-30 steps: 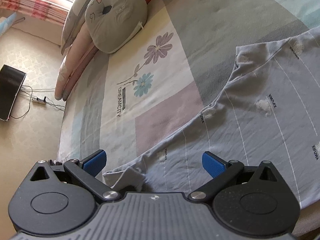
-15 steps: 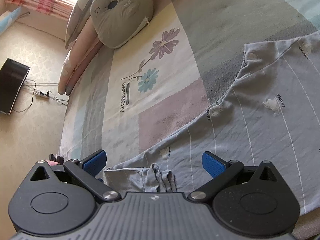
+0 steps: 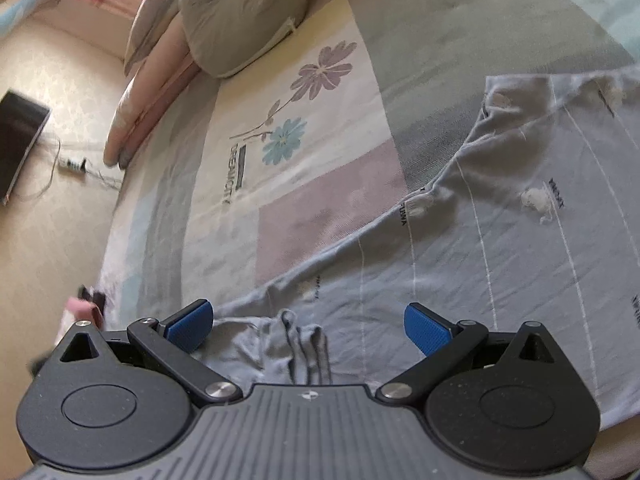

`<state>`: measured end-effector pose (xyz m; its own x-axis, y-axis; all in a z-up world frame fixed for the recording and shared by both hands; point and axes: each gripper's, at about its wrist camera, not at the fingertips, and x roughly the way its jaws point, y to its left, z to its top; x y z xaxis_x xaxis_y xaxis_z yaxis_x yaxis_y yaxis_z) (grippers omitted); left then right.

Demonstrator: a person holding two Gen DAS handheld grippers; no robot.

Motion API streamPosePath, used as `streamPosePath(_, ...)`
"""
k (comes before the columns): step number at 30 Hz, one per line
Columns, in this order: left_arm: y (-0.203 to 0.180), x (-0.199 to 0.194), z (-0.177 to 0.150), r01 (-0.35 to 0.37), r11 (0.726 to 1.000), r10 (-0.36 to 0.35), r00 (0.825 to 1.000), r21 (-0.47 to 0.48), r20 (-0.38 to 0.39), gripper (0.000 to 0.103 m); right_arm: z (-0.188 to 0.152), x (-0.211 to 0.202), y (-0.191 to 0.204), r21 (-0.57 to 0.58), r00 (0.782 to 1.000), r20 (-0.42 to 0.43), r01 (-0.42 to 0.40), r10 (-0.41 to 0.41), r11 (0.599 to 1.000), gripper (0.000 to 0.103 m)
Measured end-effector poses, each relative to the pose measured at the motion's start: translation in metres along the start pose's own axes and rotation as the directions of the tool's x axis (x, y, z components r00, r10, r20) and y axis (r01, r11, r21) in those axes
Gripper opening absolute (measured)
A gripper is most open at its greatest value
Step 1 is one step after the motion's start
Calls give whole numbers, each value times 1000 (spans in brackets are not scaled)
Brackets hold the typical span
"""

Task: Fold clothes
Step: 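Lay the held pants leg onto the pants body and open the left gripper, then sweep both open grippers over the grey pants to flatten them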

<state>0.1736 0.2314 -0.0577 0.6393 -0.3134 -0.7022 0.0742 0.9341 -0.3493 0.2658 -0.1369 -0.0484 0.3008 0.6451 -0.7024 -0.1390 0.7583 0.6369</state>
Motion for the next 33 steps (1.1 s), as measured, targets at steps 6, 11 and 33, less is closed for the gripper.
streamPosePath(6, 6, 18, 5, -21, 1000, 20, 1000, -22, -23, 39, -19, 11, 16, -258, 992, 23, 122, -120, 958, 103)
streamPosePath(11, -8, 8, 5, 2, 1000, -1, 1000, 22, -29, 42, -46, 38, 25, -494, 958, 56, 272, -282, 826, 103)
streamPosePath(33, -9, 0, 15, -30, 998, 31, 999, 58, -11, 48, -65, 38, 31, -614, 951, 159, 307, -267, 727, 103)
